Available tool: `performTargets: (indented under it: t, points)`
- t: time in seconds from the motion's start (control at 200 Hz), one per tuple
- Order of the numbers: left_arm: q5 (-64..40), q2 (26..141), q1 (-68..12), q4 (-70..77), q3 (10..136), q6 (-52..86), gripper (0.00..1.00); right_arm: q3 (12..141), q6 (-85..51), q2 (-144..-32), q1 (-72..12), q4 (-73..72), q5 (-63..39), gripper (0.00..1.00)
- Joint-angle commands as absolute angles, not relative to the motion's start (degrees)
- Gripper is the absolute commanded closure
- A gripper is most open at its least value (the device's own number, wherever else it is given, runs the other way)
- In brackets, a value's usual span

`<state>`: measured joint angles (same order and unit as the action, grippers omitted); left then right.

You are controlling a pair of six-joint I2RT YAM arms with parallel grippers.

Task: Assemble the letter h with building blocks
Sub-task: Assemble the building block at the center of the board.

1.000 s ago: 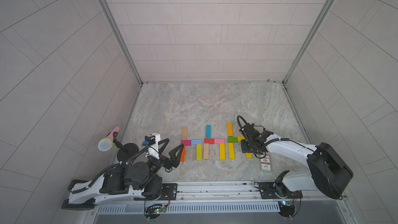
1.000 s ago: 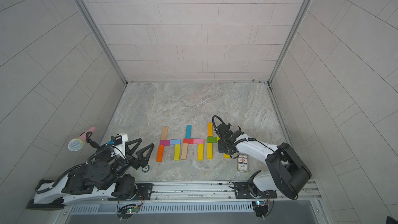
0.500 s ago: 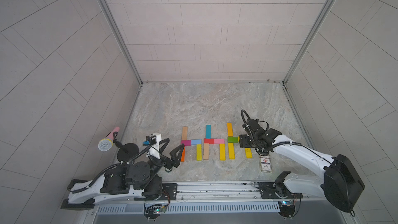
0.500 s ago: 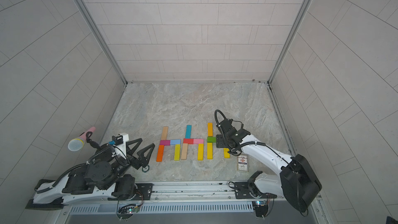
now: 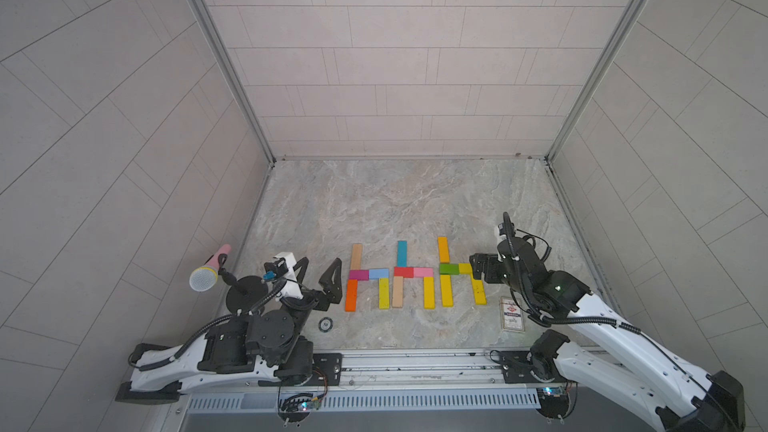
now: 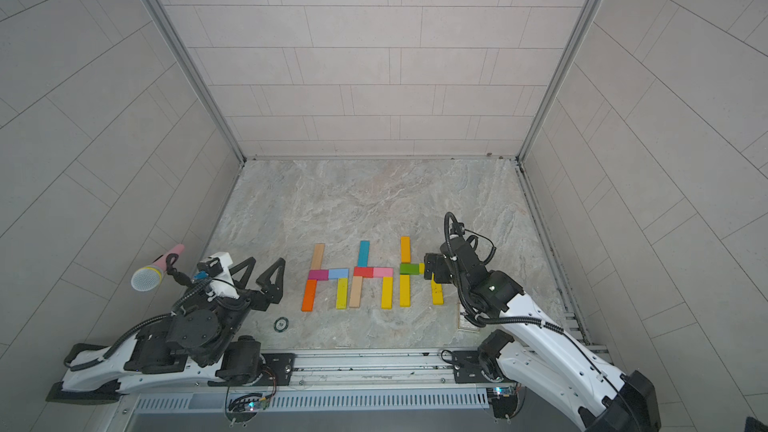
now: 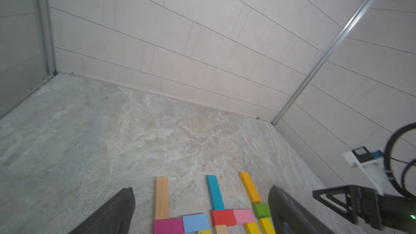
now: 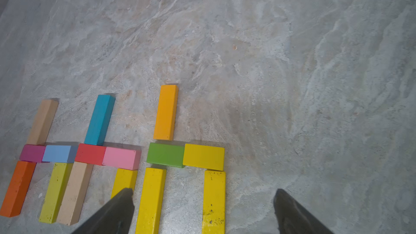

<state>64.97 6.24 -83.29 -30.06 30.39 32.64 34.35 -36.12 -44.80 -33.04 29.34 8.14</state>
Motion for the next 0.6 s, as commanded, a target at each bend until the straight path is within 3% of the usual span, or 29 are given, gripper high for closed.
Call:
performTargets:
  t: [0.0,0.195,0.3,0.475,0.595]
  points:
    - [73.38,5.74,-83.15,-18.68,27.99,23.38,0.0,33.22,-36.32,-42.52,-32.94,27.91,11.33,0.0]
    - [74.85,8.54,-82.72,-14.76,27.1,20.26,0.0,33.23,-36.03,-41.4,-32.87,27.97,10.88,0.0]
    - [66.87,14.55,-79.93,-11.48,27.59,19.26,0.0,33.14,-35.9,-41.35,-32.92,26.95,10.02,0.0]
    - [49.02,33.6,-63.1,-16.41,33.82,25.87,0.0,33.22,-35.89,-39.23,-32.87,26.08,11.18,0.0]
    - [43.52,36.78,-54.65,-8.83,31.31,27.87,0.0,33.04,-35.32,-37.31,-32.87,24.28,11.28,0.0]
